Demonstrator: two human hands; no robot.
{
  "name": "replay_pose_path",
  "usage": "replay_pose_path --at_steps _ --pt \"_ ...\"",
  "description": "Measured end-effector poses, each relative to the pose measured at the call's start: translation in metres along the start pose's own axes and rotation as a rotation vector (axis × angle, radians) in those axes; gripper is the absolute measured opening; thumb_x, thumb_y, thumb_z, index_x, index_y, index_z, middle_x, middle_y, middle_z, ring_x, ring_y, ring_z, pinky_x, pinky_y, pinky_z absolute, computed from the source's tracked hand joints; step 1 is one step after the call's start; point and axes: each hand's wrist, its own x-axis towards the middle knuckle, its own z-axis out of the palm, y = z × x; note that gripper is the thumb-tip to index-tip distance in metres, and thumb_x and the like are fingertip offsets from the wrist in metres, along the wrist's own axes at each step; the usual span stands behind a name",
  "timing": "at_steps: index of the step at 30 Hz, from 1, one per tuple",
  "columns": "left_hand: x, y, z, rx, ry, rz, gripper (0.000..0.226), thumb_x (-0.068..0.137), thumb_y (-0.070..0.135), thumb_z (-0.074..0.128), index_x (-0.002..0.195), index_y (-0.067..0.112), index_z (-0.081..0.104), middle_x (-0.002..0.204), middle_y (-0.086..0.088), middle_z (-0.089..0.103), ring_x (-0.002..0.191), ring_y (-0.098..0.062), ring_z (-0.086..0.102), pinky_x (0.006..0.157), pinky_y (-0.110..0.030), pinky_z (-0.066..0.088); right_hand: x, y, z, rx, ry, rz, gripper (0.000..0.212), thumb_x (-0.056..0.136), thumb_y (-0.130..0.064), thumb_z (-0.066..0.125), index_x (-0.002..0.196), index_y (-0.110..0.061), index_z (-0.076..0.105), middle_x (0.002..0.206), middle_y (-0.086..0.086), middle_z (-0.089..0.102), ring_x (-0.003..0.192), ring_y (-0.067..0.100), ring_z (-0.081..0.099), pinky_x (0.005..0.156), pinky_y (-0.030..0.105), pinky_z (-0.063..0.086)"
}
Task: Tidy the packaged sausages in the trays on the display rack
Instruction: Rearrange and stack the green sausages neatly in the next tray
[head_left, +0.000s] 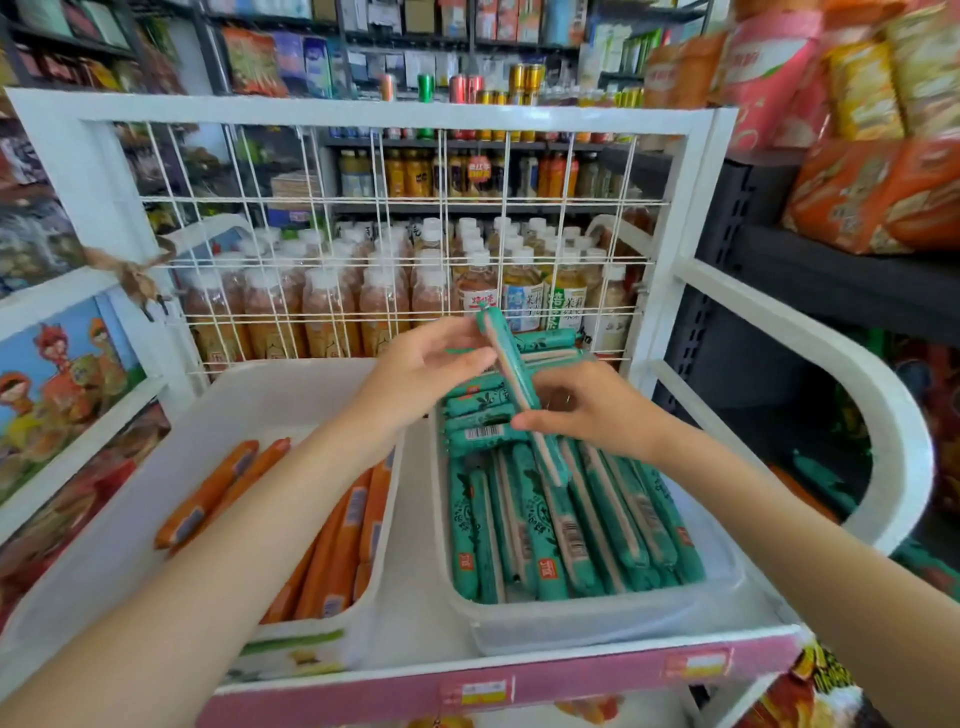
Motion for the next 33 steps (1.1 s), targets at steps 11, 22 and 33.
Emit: replay_pose_path --at_steps 11,22,33 --pt "-0.005 0.003 0.003 -0.049 -0.063 -0.021 0.022 0.083 0.010 0.063 0.100 0.023 0.060 0.097 -0.004 0.066 0.092 -0.019 0.067 0.085 -0.032 0.055 0.005 -0.021 -0.036 0.253 0.145 -0.052 0.049 0.078 -0.017 0.068 0.117 -0.038 0.050 0.112 -0.005 0.055 0.090 0.009 0.057 0.080 0.025 0.054" --pt "-0.004 0.013 0.007 -0.161 -0.099 -0.041 0.033 0.085 0.003 0.058 0.116 0.013 0.056 0.098 -0.010 0.064 0.086 -0.016 0.068 0.076 -0.024 0.056 0.020 -0.028 -0.042 0.142 0.093 -0.172 0.038 0.078 -0.007 0.070 0.101 -0.035 0.058 0.108 -0.007 0.038 0.101 0.002 0.042 0.074 0.019 0.050" --pt "0.020 0.020 -0.024 -0.599 0.331 -0.244 0.006 0.088 0.010 0.054 0.093 0.010 0.058 0.093 -0.004 0.064 0.091 -0.014 0.064 0.077 -0.024 0.056 -0.006 -0.009 -0.032 0.622 0.022 0.061 0.038 0.081 -0.023 0.056 0.117 -0.010 0.056 0.105 0.012 0.067 0.093 0.023 0.066 0.086 0.032 0.053"
